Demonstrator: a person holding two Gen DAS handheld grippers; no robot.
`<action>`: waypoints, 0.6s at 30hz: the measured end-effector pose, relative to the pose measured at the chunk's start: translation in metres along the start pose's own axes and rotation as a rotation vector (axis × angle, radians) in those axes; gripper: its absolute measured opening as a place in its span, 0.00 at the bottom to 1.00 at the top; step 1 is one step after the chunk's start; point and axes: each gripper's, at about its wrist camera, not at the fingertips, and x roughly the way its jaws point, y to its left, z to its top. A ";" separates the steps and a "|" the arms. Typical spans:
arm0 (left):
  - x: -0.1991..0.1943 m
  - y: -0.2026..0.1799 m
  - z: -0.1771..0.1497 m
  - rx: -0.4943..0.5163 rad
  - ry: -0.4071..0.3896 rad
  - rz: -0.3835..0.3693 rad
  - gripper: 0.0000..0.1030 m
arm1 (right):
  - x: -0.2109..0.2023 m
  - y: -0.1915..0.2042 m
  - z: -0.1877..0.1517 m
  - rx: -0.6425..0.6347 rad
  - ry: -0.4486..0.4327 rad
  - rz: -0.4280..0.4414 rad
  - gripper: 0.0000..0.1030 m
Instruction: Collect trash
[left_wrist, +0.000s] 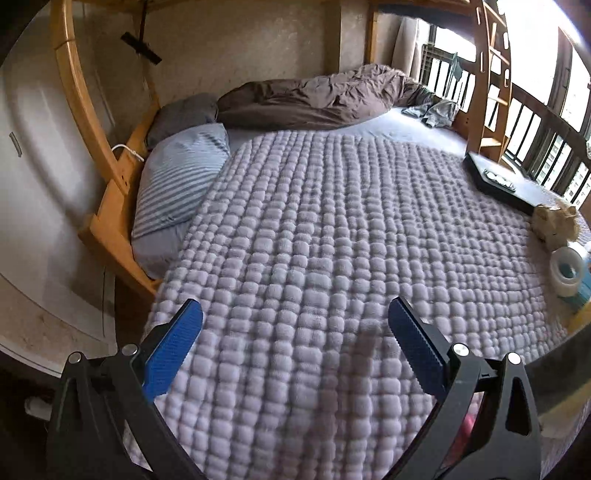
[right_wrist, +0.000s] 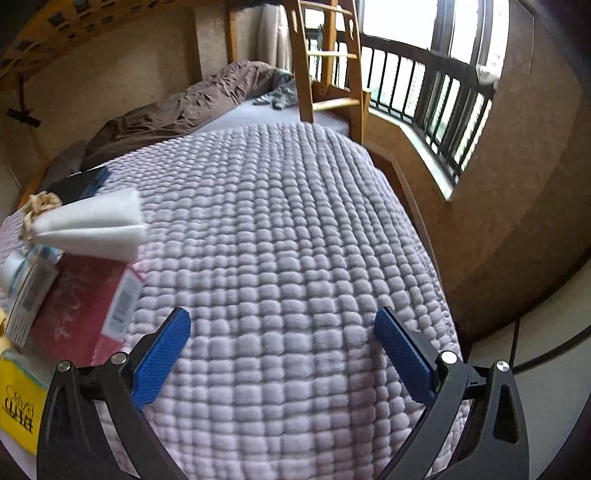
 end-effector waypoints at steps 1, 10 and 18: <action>0.003 0.000 0.001 -0.003 0.012 -0.004 0.98 | 0.001 -0.002 0.001 0.004 -0.002 0.001 0.96; 0.003 0.006 -0.002 -0.031 0.019 -0.013 0.99 | -0.004 -0.002 -0.010 -0.032 0.004 0.007 0.96; 0.001 0.009 -0.006 -0.034 0.019 -0.019 0.99 | -0.009 -0.006 -0.017 -0.029 0.004 0.009 0.96</action>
